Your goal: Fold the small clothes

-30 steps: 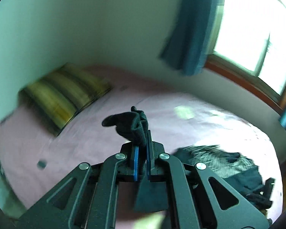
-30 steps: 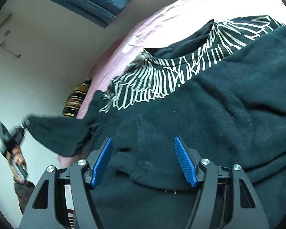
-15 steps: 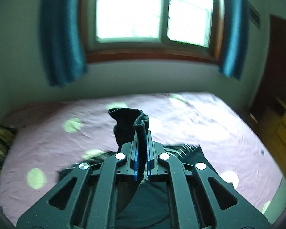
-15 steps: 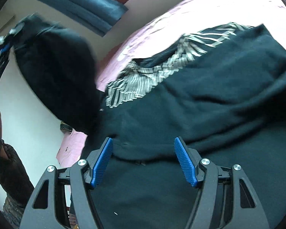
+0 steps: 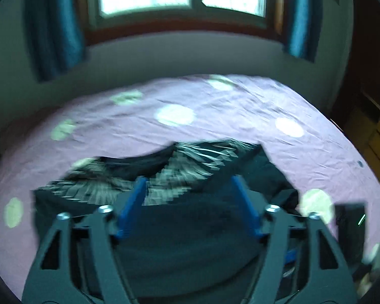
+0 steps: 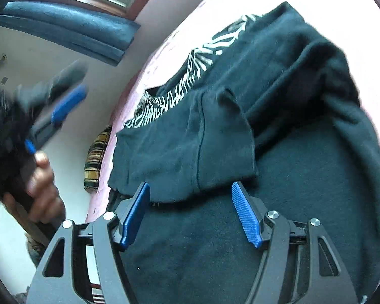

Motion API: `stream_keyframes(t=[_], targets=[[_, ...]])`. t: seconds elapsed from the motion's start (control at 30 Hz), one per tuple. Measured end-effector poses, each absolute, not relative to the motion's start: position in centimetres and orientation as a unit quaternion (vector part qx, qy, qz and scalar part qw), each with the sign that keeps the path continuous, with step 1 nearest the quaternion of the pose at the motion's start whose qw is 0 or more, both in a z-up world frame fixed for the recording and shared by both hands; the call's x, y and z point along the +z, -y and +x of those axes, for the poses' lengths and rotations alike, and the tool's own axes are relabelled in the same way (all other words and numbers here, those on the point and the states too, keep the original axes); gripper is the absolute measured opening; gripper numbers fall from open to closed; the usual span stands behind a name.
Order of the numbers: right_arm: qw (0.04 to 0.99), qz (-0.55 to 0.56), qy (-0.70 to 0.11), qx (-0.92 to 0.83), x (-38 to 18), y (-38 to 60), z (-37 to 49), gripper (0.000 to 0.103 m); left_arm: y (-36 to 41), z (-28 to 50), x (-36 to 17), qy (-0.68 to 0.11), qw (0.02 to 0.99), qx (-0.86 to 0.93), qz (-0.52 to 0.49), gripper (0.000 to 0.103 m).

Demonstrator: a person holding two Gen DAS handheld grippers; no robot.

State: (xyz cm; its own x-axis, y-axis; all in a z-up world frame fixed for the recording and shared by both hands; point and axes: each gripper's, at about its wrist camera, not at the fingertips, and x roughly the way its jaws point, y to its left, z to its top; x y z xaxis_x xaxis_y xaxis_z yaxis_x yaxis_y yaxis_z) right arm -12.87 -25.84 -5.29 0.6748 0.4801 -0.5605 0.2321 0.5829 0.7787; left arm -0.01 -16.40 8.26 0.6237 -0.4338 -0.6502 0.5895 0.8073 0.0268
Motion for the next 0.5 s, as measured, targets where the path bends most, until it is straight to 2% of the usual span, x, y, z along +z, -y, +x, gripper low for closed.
stream_keyframes(t=[0.13,0.33,0.5], targets=[[0.804,0.454,-0.381,0.050,-4.6,27.9,-13.9,0.067,7.0,0.7,6.8,-0.306,0.920,-0.205,0.137,0.076],[0.803,0.457,-0.383,0.017,-5.3,28.6,-13.0,0.067,-5.5,2.9,0.3,-0.384,0.911,-0.087,0.120,0.076],[0.839,0.398,-0.370,-0.004,-2.7,27.7,-11.9,0.067,-9.5,3.6,-2.6,-0.414,0.903,-0.047,0.105,0.076]])
